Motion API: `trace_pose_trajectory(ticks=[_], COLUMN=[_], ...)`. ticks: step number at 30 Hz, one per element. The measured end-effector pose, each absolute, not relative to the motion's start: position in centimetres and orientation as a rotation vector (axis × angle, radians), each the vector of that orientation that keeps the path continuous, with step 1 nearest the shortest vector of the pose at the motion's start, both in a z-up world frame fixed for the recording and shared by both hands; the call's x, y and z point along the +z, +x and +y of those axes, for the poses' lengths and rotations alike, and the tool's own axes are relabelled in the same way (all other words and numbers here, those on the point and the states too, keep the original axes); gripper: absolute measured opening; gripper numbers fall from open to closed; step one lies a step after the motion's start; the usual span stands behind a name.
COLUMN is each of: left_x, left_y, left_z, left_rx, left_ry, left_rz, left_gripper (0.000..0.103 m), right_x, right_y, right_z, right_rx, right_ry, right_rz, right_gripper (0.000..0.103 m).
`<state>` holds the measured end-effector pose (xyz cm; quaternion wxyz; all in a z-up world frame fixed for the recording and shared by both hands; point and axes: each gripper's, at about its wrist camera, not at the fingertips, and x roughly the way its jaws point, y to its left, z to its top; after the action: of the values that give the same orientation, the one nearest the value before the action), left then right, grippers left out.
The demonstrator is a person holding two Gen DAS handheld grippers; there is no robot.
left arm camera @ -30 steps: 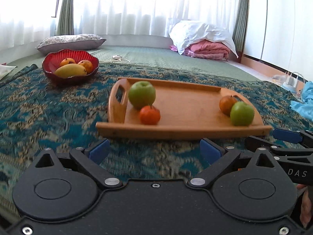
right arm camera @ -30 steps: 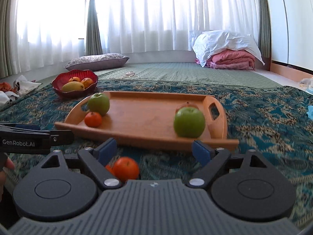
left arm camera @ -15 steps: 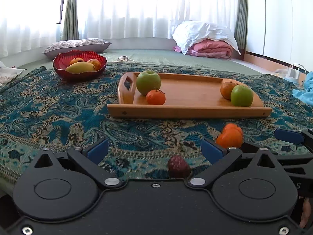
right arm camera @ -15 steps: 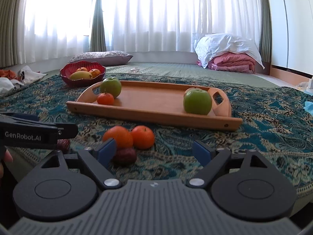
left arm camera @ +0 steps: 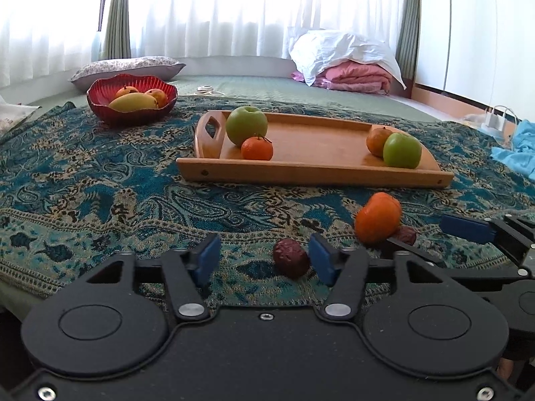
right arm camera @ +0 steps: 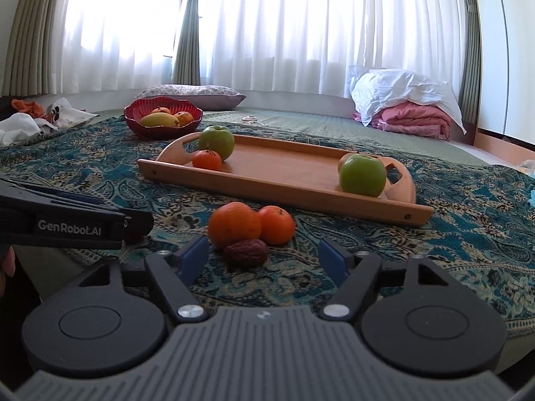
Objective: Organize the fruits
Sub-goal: 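Withdraw both tools and move the left tool toward the red date, then grasp a red date with the left tool while the right tool grasps another date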
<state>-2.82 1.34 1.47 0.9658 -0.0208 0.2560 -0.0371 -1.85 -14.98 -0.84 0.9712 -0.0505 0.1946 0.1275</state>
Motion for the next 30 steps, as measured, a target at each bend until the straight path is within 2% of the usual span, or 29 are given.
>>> trace_pose_trajectory(ticks=[3, 8, 11, 22, 25, 26, 30], left_x=[1.6, 1.5, 1.2, 1.0, 1.0, 1.1, 1.4], left_y=[-3.2, -3.4, -3.3, -3.0, -3.0, -3.0, -2.9], left_z=[1.1, 0.3, 0.0, 0.3, 0.2, 0.1, -0.1], left_rx=[-0.093, -0.119, -0.126, -0.128, -0.125, -0.123, -0.122], left_ry=[-0.041, 0.004, 0.002, -0.025, -0.023, -0.024, -0.020], left_rz=[0.514, 0.519, 0.536, 0.549, 0.552, 0.552, 0.546], left_gripper=[0.039, 0.029, 0.027, 0.022, 0.022, 0.022, 0.022], right_x=[-0.9, -0.8, -0.9, -1.1, -1.2, -1.2, -1.0], right_y=[-2.0, -2.0, -1.8, -1.3, -1.1, -1.1, -1.1], right_z=[-14.8, -14.4, -14.2, -14.0, -13.9, -13.9, -13.8], right_rx=[0.269, 0.278, 0.272, 0.287, 0.287, 0.285, 0.285], right_ry=[-0.100, -0.096, -0.092, -0.070, -0.068, -0.068, -0.067], right_rz=[0.392, 0.396, 0.408, 0.437, 0.447, 0.448, 0.445], right_gripper=[0.074, 0.063, 0.056, 0.047, 0.040, 0.035, 0.034])
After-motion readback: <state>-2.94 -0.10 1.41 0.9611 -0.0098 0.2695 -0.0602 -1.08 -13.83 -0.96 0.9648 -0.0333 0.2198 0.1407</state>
